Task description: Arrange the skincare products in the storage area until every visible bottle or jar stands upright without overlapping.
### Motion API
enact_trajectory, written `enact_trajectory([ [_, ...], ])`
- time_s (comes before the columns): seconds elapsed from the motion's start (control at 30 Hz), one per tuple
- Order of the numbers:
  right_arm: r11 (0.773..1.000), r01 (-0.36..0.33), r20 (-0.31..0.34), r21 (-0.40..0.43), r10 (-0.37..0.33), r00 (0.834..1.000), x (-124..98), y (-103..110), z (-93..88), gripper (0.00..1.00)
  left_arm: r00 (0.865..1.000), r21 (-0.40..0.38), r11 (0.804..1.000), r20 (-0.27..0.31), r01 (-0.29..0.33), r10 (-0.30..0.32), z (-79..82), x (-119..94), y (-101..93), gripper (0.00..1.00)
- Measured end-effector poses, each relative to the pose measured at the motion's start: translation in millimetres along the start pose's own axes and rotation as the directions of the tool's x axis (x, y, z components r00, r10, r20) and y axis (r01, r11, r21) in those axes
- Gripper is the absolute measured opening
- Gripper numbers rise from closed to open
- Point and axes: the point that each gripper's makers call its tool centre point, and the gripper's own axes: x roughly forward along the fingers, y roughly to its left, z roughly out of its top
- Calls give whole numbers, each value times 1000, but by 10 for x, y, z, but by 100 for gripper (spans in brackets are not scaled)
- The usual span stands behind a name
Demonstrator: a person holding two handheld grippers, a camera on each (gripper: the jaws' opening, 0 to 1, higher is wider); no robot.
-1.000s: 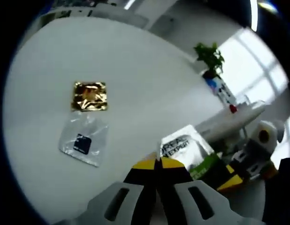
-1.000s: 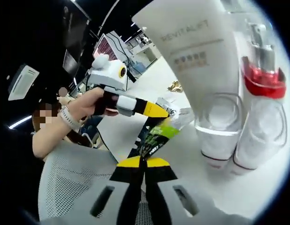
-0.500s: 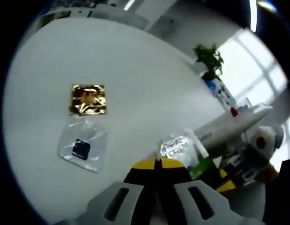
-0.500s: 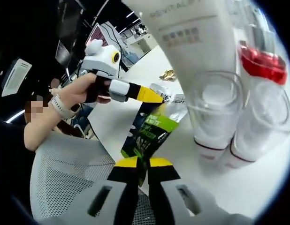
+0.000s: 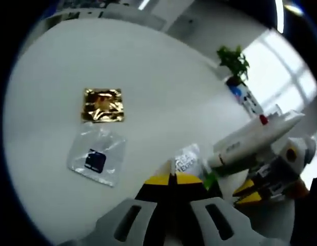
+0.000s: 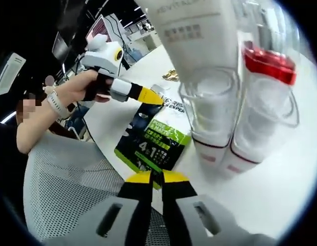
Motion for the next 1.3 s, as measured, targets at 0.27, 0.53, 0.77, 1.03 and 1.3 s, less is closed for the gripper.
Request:
enact_trajectory([
  [0.27,980,7,-35,-198,-14,999,116,204,46,5,1000,-10,1000,6,-4,4,33,18,57,0],
  [0.53,943,40,-50,-329,-60,997,226,248,117,6,1000,-7,1000,10,-6,6,56,33,83,0],
  [0.77,879,71,-81,-471,-123,989,387,263,141,15,999,-15,1000,31,-10,11,65,24,67,0],
  [1.03,843,81,-130,-532,-176,976,532,163,89,15,999,-21,1000,38,-5,6,68,40,71,0],
  [1.3,810,80,-136,-580,-193,972,526,150,65,15,999,-2,1000,42,-2,2,46,42,-3,0],
])
